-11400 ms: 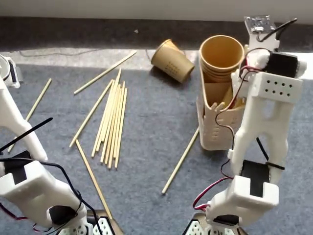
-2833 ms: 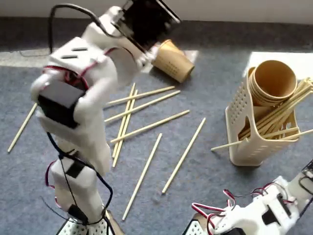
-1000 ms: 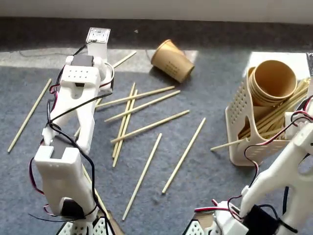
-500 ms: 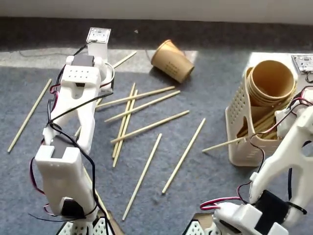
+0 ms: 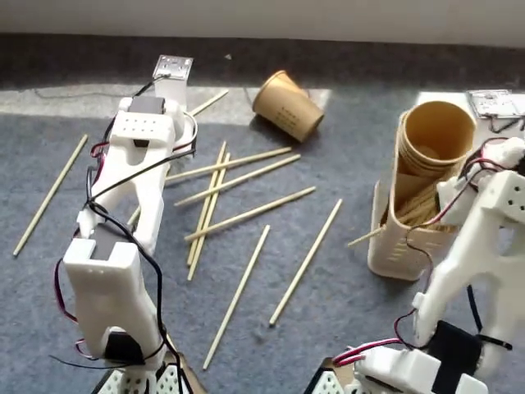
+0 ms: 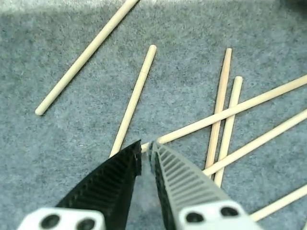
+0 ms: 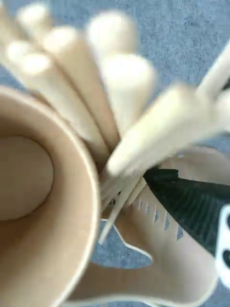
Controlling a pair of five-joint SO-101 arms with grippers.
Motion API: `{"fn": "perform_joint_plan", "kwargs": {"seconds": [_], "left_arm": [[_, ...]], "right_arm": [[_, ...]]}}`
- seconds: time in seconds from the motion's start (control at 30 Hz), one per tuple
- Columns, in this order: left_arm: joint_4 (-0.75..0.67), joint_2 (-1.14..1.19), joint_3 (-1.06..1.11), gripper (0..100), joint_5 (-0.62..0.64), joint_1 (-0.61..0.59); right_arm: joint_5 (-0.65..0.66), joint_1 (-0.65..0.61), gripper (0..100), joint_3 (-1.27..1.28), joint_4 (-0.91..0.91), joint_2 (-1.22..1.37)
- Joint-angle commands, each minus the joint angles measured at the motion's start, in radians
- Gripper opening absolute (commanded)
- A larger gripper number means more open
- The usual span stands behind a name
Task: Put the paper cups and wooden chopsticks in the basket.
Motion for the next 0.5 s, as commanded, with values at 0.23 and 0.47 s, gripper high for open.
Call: {"fn": "perform_joint_plan", "kwargs": {"seconds": [0.23,0.47], "left_arm": [[-0.009,-0.01,-0.008,6,0.003,0.013],[-0.009,-0.01,-0.002,6,0.003,0.013]], "right_arm": [[-0.098,-0.274,0.5,0.225,0.031,-0.16],[-0.025,-0.15,0.5,0.22,0.028,-0.125]]}}
